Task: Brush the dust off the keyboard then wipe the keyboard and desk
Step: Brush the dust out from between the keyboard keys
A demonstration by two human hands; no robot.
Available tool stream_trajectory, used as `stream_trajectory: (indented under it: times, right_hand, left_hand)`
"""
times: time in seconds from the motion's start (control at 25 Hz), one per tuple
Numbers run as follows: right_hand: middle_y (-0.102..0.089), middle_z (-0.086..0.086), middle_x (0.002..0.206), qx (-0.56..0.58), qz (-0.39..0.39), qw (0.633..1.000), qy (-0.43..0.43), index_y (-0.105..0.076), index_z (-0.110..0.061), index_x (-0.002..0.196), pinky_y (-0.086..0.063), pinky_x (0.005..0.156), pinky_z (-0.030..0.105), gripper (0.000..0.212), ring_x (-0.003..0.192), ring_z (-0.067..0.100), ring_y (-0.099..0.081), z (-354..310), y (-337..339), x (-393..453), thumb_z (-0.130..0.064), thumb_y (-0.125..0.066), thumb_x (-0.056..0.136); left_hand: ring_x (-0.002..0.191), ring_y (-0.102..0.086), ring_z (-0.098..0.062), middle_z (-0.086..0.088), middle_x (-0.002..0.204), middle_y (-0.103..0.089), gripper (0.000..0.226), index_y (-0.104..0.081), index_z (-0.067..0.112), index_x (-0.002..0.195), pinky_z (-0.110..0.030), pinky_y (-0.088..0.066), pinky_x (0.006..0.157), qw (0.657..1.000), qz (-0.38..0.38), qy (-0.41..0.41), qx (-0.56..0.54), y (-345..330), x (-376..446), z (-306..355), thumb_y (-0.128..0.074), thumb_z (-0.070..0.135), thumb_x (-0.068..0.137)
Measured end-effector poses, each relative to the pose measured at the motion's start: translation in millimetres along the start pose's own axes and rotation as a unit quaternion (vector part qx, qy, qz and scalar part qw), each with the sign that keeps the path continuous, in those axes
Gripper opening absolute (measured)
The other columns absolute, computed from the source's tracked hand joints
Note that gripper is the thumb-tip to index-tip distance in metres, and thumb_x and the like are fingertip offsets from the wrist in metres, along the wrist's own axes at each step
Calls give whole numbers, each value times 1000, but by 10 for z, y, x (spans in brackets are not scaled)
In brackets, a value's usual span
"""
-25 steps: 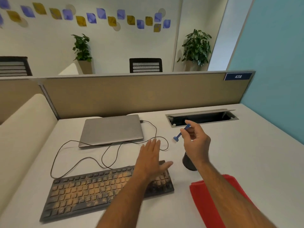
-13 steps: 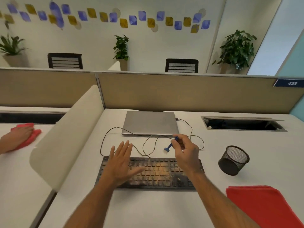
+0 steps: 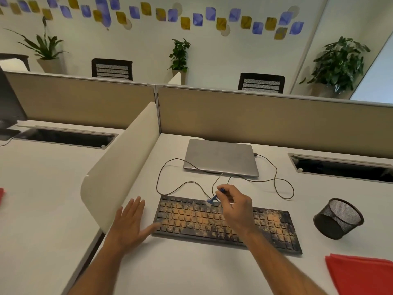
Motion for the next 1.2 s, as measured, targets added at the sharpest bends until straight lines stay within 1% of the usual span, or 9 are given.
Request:
stream_trajectory:
  times: [0.2, 0.32, 0.44, 0.56, 0.64, 0.76, 0.84, 1.08, 1.2]
  right_hand:
    - [-67, -16, 87, -22, -14, 1000, -5, -66, -19, 108, -56, 68, 20, 18, 83, 0, -64, 42, -92, 17, -23, -60, 91]
    - [-62, -25, 84, -34, -26, 999, 4, -66, -15, 104, -52, 68, 11, 15, 84, -12, -62, 33, -130, 22, -15, -61, 91]
    - [-65, -17, 83, -34, -27, 999, 17, -68, -10, 103, -48, 64, 6, 15, 80, -15, -61, 39, -197, 52, -7, -63, 89]
    - [-70, -11, 89, -53, -35, 997, 42, -70, -14, 105, -51, 67, 8, 18, 80, -11, -62, 67, -308, 70, -11, -65, 88]
    - [-71, -11, 92, -64, -51, 994, 71, -71, -16, 105, -55, 73, 15, 18, 82, -6, -63, 96, -368, 74, -14, -65, 88]
    - [-69, -12, 88, -65, -43, 994, 77, -70, -16, 102, -53, 71, 14, 15, 81, -5, -61, 100, -406, 125, -13, -63, 88]
    - [-70, -10, 90, -69, -41, 994, 78, -69, -16, 103, -54, 72, 17, 16, 82, -2, -61, 99, -421, 163, -15, -62, 89]
    - [-69, -9, 91, -70, -28, 995, 64, -69, -17, 104, -54, 72, 23, 17, 83, 2, -60, 111, -481, 239, -16, -62, 89]
    - [-70, -9, 88, -85, -65, 992, 72, -71, -17, 101, -55, 71, 26, 16, 81, 2, -60, 90, -519, 220, -18, -61, 88]
  left_hand:
    - [154, 6, -14, 1, 166, 3, 138, -10, 16, 160, -40, 5, 123, 1000, -13, 9, -6, -148, 151, -153, 28, 94, 53]
    - [151, 8, -8, 4, 166, 0, 112, -12, 17, 160, -39, 6, 123, 1000, 4, -13, -14, -194, 206, -210, 17, 82, 73]
    - [150, 8, -5, 8, 166, 1, 94, -10, 20, 160, -39, 7, 123, 1000, 15, -27, -7, -194, 254, -226, 11, 66, 81]
    - [151, 10, -5, 11, 164, 7, 88, -3, 23, 159, -39, 9, 123, 999, 14, -27, 21, -193, 287, -215, 14, 60, 81]
    - [154, 2, -10, 7, 166, 0, 86, -9, 22, 160, -40, 6, 123, 999, 32, -22, 22, -208, 308, -186, 11, 55, 84]
    - [153, -15, -20, -3, 165, -21, 81, -27, 15, 158, -40, -4, 124, 998, 64, -10, 6, -268, 332, -150, -1, 48, 88]
    - [153, -17, -20, -4, 164, -24, 79, -29, 14, 157, -40, -5, 124, 997, 70, -8, 6, -295, 344, -146, -4, 46, 89]
    - [154, -1, -13, 1, 167, -9, 83, -16, 17, 160, -35, 9, 123, 997, 72, -12, 9, -273, 340, -138, 4, 48, 85]
    - [154, 2, -12, 2, 168, -7, 84, -13, 18, 160, -35, 9, 123, 997, 72, -12, 6, -261, 336, -130, 5, 49, 84]
Point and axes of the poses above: each hand's wrist, its own x-axis towards the middle knuckle, its own y-axis out of the back of the hand, z = x × y, the point moved 1 cm from there along x, towards the middle knuckle
